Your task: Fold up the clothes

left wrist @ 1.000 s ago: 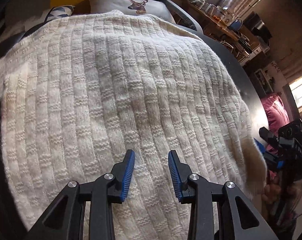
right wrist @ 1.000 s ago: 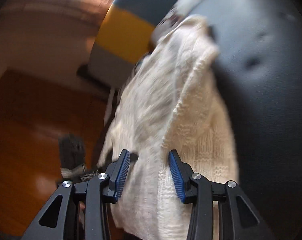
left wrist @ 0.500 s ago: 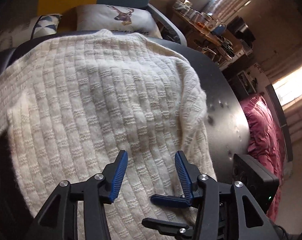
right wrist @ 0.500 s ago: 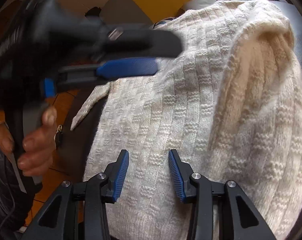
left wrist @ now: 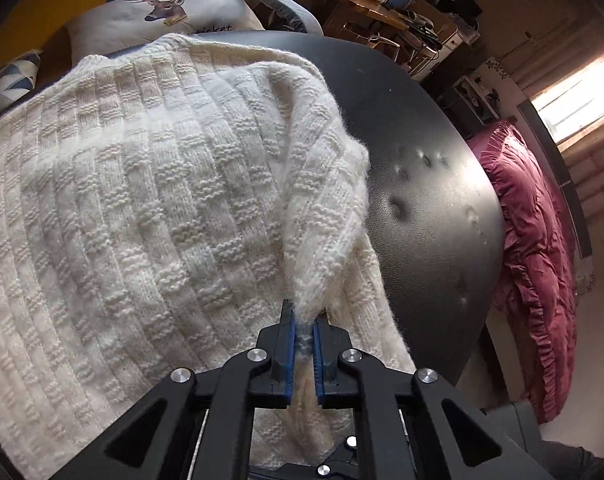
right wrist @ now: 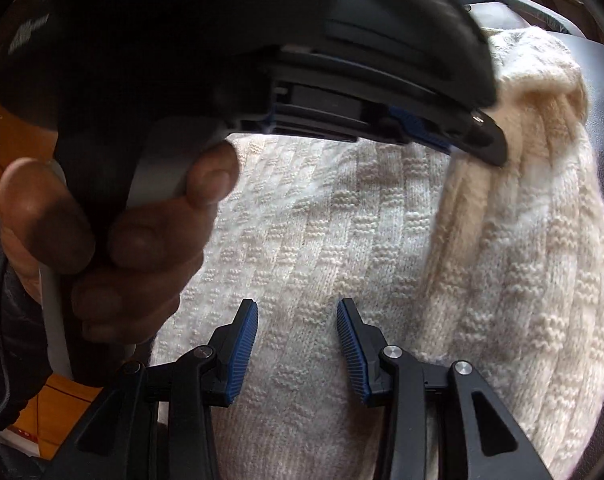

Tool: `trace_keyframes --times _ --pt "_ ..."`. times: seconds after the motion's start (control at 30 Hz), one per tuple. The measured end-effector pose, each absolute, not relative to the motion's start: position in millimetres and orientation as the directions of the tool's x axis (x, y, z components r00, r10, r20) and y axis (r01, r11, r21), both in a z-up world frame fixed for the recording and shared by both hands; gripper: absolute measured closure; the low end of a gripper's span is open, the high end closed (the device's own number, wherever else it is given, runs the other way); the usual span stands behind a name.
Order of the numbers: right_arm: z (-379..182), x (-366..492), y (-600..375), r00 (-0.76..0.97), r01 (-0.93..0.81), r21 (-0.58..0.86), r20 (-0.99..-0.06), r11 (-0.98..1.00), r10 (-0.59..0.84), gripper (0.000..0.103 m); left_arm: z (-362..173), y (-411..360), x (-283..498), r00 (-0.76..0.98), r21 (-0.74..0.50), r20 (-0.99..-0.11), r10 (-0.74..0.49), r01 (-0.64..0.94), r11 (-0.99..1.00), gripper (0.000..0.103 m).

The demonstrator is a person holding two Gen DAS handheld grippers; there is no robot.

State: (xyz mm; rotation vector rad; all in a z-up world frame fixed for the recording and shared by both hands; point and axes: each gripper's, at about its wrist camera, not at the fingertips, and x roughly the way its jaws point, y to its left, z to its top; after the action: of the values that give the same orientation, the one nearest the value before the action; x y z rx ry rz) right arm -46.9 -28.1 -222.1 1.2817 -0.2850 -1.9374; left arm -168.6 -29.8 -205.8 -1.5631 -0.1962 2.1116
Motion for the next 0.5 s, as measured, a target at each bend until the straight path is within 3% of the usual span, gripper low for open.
trace_keyframes --times 0.13,0.27,0.37,0.5 --pt "-197 -51 7 -0.202 0.461 0.666 -0.565 -0.587 -0.800 0.061 -198 -55 -164 -0.282 -0.469 -0.799 0.530 -0.258 -0.845 0.097" --pt "-182 -70 77 -0.327 0.351 0.759 -0.450 -0.549 -0.831 0.061 -181 -105 -157 -0.398 -0.535 -0.725 0.563 -0.191 -0.823 0.097" --pt "-199 -92 117 -0.427 0.201 0.736 -0.528 -0.647 -0.734 0.059 -184 -154 -156 -0.468 -0.582 -0.690 0.551 -0.093 -0.808 0.097" --pt "-231 -121 125 -0.410 0.086 0.703 -0.621 -0.706 -0.668 0.059 -213 -207 -151 -0.502 -0.592 -0.709 0.495 0.044 -0.805 0.097"
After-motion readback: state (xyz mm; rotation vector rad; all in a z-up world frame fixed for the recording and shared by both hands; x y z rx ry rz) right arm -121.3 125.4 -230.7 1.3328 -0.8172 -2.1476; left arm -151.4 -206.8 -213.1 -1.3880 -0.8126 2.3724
